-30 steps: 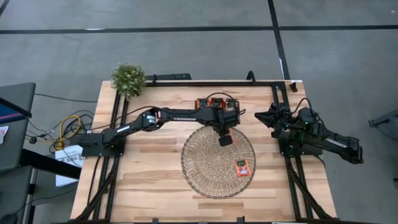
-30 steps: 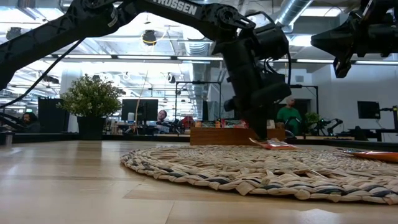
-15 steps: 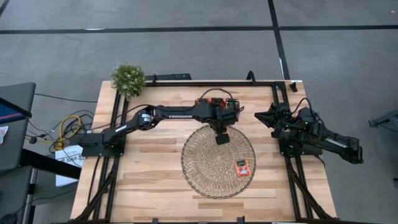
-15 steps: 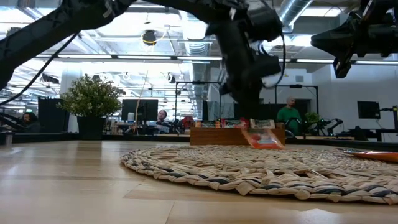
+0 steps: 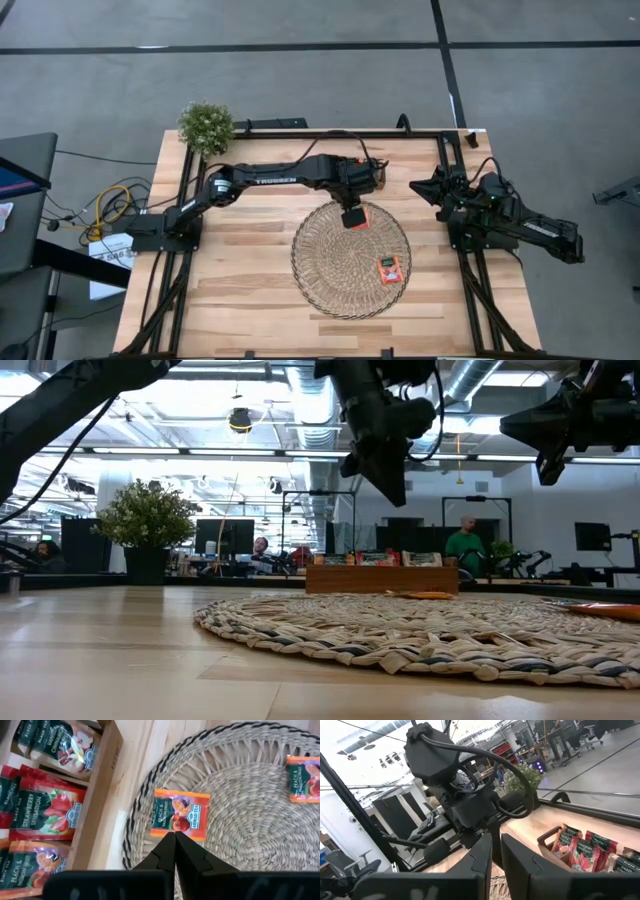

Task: Pick & Place Tea
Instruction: Put the top orange tea bag into the left section of the wooden organizer

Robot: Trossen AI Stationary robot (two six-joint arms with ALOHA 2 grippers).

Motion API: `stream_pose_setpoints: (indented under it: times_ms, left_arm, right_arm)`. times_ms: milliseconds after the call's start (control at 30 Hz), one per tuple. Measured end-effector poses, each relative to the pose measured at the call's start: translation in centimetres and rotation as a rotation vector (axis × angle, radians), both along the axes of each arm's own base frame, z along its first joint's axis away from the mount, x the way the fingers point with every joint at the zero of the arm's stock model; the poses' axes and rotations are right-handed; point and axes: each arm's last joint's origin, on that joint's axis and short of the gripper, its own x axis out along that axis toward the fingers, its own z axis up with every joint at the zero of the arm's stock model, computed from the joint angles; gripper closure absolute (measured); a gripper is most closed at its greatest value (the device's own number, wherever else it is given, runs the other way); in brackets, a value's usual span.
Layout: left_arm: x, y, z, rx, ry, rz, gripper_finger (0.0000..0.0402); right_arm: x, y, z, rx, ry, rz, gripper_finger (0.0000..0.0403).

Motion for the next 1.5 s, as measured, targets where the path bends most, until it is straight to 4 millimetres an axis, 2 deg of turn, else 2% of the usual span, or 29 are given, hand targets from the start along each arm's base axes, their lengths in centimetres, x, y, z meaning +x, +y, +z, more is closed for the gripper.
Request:
stream_pose_setpoints:
  times_ms: [167,300,400,633,767,933,1167,1267,1500]
  left_arm:
    - [0.2,0.1,0.0,0.007,-0.017,-0.01,0.0401]
    - [1.2,1.0,-0.3,-0.017,-0.106,0.004,0.0401]
    - [2.0,1.7,-1.6,-0.053,-0.129,-0.006,0.0401]
    - [2.6,2.1,-5.3,-0.071,-0.026,-0.004,0.0402]
    - [2.7,2.1,-6.1,-0.065,0.0,-0.017,0.0395]
    - [2.7,2.4,-6.4,-0.07,0.009,-0.028,0.0353]
    - [2.7,2.4,-6.5,-0.063,0.008,-0.101,0.026]
    - [3.0,2.5,-7.4,-0.081,0.013,-0.102,0.0227]
    - [3.1,2.7,-9.7,-0.037,0.089,-0.083,0.0209]
  right_arm:
    - [0.0,0.0,0.0,0.0,0.0,-0.001,0.0369]
    - [0.0,0.0,0.0,0.0,0.0,-0.002,0.0369]
    - [0.0,0.0,0.0,0.0,0.0,-0.002,0.0369]
    - [0.0,0.0,0.0,0.001,0.003,-0.003,0.0369]
    - [0.0,0.0,-0.1,0.002,0.006,-0.003,0.0369]
    - [0.0,0.0,-0.1,0.003,0.007,-0.003,0.0369]
    - [0.0,0.0,-0.1,0.002,0.007,-0.003,0.0369]
    - [0.0,0.0,-0.1,0.003,0.007,-0.003,0.0369]
    - [0.0,0.0,-0.1,0.003,0.008,-0.003,0.0369]
